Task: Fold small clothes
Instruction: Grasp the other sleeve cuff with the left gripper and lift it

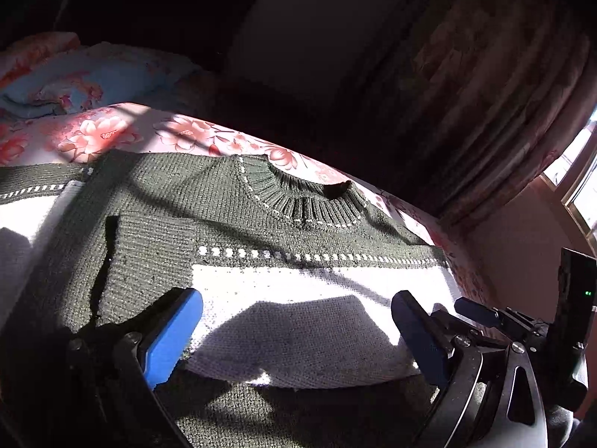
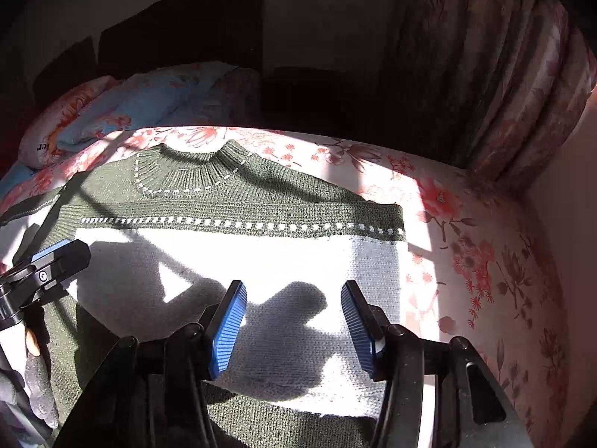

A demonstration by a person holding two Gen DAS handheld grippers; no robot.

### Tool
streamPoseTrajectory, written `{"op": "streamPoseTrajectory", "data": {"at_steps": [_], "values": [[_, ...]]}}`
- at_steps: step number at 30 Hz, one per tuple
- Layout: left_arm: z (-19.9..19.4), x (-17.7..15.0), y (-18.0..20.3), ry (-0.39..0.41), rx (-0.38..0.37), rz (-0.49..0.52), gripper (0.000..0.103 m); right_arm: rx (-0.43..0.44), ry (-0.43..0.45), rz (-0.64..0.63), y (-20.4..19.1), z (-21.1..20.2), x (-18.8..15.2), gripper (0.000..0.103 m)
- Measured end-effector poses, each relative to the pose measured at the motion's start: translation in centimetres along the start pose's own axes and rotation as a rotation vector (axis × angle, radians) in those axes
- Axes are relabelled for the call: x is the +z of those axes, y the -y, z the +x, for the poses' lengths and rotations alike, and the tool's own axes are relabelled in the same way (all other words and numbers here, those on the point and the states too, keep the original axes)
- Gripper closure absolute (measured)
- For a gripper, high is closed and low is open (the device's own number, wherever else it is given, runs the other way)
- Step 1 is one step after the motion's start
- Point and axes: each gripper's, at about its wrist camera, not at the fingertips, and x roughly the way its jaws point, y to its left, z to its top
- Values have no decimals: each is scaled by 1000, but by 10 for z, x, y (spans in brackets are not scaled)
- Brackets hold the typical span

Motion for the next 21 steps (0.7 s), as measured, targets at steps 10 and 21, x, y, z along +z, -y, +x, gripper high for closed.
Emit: {"op": "streamPoseTrajectory", "data": {"at_steps": [10, 21], "values": [[0, 2, -4, -11, -34, -12, 0, -54, 84, 77, 21, -12, -45, 46], [-173, -23, -163, 276, -43, -404, 0, -70, 111, 111, 23, -20, -51, 44]]}}
